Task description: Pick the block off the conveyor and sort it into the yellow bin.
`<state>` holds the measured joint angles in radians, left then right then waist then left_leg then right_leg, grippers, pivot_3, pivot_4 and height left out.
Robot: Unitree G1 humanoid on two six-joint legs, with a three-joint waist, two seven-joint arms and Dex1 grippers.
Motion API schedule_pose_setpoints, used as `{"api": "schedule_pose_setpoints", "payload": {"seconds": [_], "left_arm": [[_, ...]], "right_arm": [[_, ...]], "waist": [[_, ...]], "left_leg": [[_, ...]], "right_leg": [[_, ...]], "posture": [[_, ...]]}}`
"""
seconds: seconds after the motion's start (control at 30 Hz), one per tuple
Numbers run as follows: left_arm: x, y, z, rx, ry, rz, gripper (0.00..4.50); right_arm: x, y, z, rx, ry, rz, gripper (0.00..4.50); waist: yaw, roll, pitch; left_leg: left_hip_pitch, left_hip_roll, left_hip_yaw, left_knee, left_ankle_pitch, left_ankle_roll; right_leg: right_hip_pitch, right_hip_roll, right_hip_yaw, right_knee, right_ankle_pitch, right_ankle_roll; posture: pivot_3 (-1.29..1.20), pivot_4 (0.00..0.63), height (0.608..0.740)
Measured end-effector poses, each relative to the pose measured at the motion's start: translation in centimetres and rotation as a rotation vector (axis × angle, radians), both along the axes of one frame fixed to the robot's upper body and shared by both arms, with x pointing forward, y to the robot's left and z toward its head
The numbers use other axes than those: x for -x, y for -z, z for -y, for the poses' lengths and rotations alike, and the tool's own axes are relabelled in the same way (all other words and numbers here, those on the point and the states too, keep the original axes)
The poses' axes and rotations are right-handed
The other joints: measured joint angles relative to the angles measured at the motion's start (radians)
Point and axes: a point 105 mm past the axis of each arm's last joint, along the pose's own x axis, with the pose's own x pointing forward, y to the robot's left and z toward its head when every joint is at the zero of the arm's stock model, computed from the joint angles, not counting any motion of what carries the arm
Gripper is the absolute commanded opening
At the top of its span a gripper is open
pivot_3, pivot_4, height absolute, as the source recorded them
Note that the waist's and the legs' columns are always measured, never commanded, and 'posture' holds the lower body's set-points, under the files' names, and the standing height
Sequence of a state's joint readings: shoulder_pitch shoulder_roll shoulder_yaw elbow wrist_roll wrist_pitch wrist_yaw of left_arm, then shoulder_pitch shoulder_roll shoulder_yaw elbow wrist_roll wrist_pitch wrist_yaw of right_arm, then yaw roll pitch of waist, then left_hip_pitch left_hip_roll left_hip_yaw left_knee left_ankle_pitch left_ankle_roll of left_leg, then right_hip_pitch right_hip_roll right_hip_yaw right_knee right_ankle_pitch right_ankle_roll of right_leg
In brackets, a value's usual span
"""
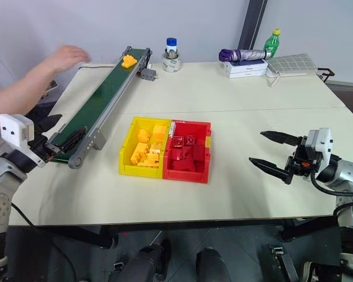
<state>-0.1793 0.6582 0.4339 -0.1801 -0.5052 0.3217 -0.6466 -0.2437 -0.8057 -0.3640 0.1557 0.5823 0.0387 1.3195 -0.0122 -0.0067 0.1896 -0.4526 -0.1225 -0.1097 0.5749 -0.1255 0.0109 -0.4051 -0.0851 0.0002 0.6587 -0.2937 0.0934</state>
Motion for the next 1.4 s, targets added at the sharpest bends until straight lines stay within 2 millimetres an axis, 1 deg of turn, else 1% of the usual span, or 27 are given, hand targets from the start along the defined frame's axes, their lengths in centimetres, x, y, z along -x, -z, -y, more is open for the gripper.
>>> {"api": "schedule_pose_setpoints", "payload": {"seconds": [0.33, 0.5, 0.63, 0.77, 0.87, 0.9, 0.97, 1.07, 1.13, 1.23, 1.4], "left_arm": [[0.3, 0.6, -0.4, -0.033, -0.021, 0.002, 4.46], [0.7, 0.7, -1.4, -0.025, -0.072, 0.014, 4.46], [1.7, 0.5, -3.1, 0.002, -0.211, 0.054, 4.46], [3.2, 1.4, -5.0, 0.021, -0.394, 0.074, 4.46], [4.2, 2.3, -5.9, 0.086, -0.509, 0.076, 4.46], [4.5, 2.7, -6.0, 0.107, -0.536, 0.069, 4.46], [5.2, 3.5, -5.6, 0.128, -0.553, 0.054, 4.46], [5.4, 4.0, -4.8, 0.117, -0.534, 0.036, 4.46], [5.3, 4.1, -4.7, 0.115, -0.532, 0.034, 4.46], [5.0, 4.0, -5.1, 0.101, -0.542, 0.031, 4.46], [4.4, 3.3, -5.4, 0.078, -0.531, 0.045, 4.46]], "right_arm": [[-0.3, -0.3, -0.3, -0.002, -0.005, 0.006, 4.5], [-0.4, -0.2, -0.5, 0.0, -0.012, 0.004, 4.5], [-0.5, -0.3, -0.6, 0.001, -0.013, 0.005, 4.5], [-0.6, -0.2, -0.7, 0.007, -0.013, 0.004, 4.5], [-0.7, -0.2, -0.8, 0.008, -0.016, 0.003, 4.5], [-0.7, -0.2, -0.9, 0.008, -0.016, 0.003, 4.5], [-0.7, -0.2, -0.9, 0.006, -0.016, 0.003, 4.5], [-0.8, -0.2, -1.0, 0.002, -0.012, 0.001, 4.5], [-0.8, -0.1, -1.1, -0.001, -0.014, 0.001, 4.5], [-0.9, -0.1, -1.2, -0.006, -0.01, -0.003, 4.5], [-0.8, -0.6, -1.6, 0.003, -0.016, 0.018, 4.5]], "waist": [[0.002, 0.0, 0.0], [0.002, 0.0, 0.0], [-0.001, 0.0, 0.0], [0.002, 0.0, 0.0], [0.005, 0.0, 0.0], [0.005, 0.0, 0.0], [0.006, 0.0, 0.0], [0.006, 0.0, 0.0], [0.005, 0.0, 0.0], [0.004, 0.0, 0.0], [0.004, 0.0, 0.0]], "left_leg": [[0.0, 0.0, 0.0, 0.0, 0.0, 0.0], [0.0, 0.0, 0.0, 0.0, 0.0, 0.0], [0.0, 0.0, 0.0, 0.0, 0.0, 0.0], [0.0, 0.0, 0.0, 0.001, 0.0, 0.0], [0.0, 0.0, 0.0, 0.001, 0.0, 0.0], [0.0, 0.0, 0.0, 0.001, 0.0, 0.0], [0.0, 0.0, 0.0, 0.001, 0.0, 0.0], [0.0, 0.0, 0.0, 0.001, 0.0, 0.0], [0.0, 0.0, 0.0, 0.001, 0.0, 0.0], [0.0, 0.0, 0.0, 0.001, 0.0, 0.0], [0.0, 0.0, 0.0, 0.001, 0.0, 0.0]], "right_leg": [[0.0, 0.0, 0.0, 0.0, 0.0, 0.0], [0.0, 0.0, 0.0, 0.0, 0.0, 0.0], [0.0, 0.0, 0.0, 0.0, 0.0, 0.0], [0.0, 0.0, 0.0, 0.0, 0.0, 0.0], [0.001, 0.0, 0.0, 0.0, 0.0, 0.0], [0.001, 0.0, 0.0, 0.0, 0.0, 0.0], [0.002, 0.0, 0.0, 0.0, 0.0, 0.0], [0.002, 0.0, 0.0, 0.0, 0.0, 0.0], [0.002, 0.0, 0.0, 0.0, 0.0, 0.0], [0.001, 0.0, 0.0, 0.0, 0.0, 0.0], [0.001, 0.0, 0.0, 0.0, 0.0, 0.0]], "posture": [[0.0, 0.15, 0.74], [0.0, 0.15, 0.74], [0.0, 0.15, 0.74], [0.0, 0.15, 0.74], [0.0, 0.15, 0.74], [0.0, 0.15, 0.74], [0.0, 0.15, 0.74], [0.0, 0.15, 0.74], [0.0, 0.15, 0.74], [0.0, 0.15, 0.74], [0.0, 0.15, 0.74]]}}
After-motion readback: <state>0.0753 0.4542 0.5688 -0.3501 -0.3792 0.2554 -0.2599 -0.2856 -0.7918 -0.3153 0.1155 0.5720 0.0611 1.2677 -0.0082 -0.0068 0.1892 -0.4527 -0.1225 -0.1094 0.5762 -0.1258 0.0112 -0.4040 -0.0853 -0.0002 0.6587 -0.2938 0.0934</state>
